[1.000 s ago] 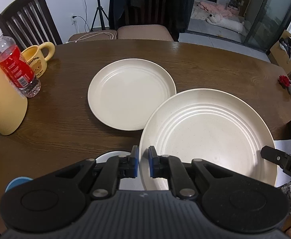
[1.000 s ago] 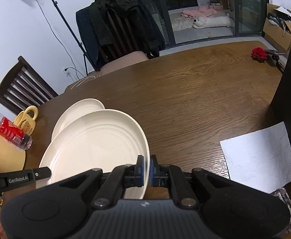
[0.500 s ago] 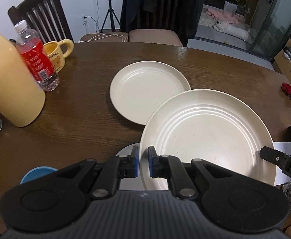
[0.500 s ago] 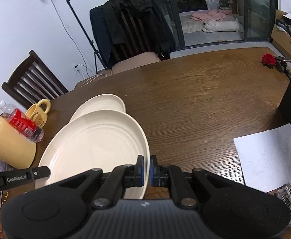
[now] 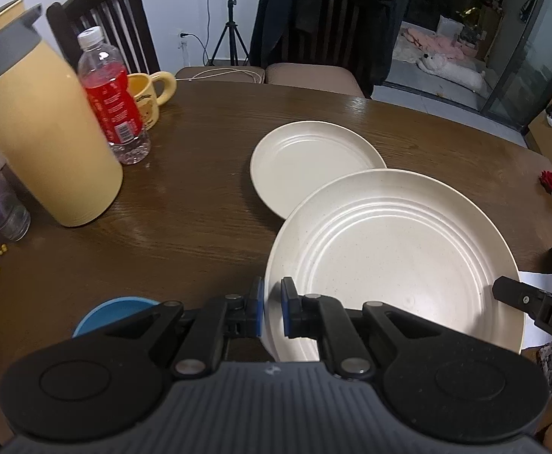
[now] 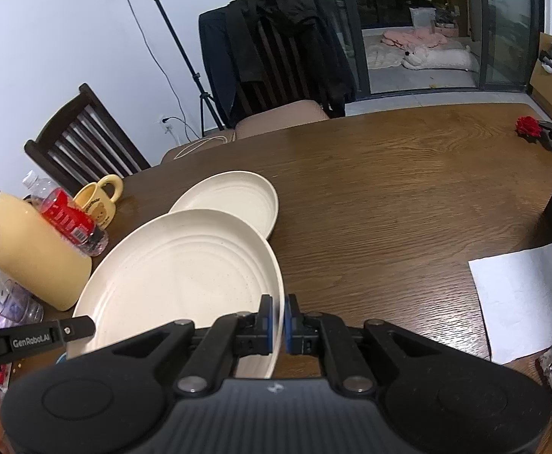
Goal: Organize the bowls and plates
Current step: 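Carry both held cream plates back toward the blue bowl, then carry both held cream plates past the blue bowl toward the vase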
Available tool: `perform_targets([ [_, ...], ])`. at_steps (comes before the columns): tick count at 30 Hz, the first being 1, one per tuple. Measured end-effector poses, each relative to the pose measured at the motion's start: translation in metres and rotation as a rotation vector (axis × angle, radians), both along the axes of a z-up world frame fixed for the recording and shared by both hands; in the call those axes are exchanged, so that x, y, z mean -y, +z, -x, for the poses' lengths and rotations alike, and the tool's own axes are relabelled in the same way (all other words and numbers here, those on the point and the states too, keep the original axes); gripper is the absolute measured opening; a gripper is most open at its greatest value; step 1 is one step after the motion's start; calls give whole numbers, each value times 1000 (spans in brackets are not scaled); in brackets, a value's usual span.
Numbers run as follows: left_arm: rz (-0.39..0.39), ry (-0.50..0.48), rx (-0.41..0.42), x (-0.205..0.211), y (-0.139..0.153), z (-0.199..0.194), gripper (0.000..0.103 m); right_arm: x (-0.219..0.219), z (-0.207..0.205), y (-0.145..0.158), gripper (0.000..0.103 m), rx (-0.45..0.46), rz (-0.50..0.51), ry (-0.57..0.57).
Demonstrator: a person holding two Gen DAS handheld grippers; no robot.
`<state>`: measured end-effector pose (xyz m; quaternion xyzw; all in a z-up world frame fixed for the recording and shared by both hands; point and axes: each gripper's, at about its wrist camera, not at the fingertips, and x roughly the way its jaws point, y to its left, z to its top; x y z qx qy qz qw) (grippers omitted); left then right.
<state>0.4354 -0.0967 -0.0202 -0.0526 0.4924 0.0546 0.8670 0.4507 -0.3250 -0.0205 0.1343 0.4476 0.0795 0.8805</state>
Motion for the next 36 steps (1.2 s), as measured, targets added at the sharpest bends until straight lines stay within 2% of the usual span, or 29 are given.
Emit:
perform_targets([
  [36,7,90,32,-82,20,93,9,-83,77,20,6,34,-4,88],
])
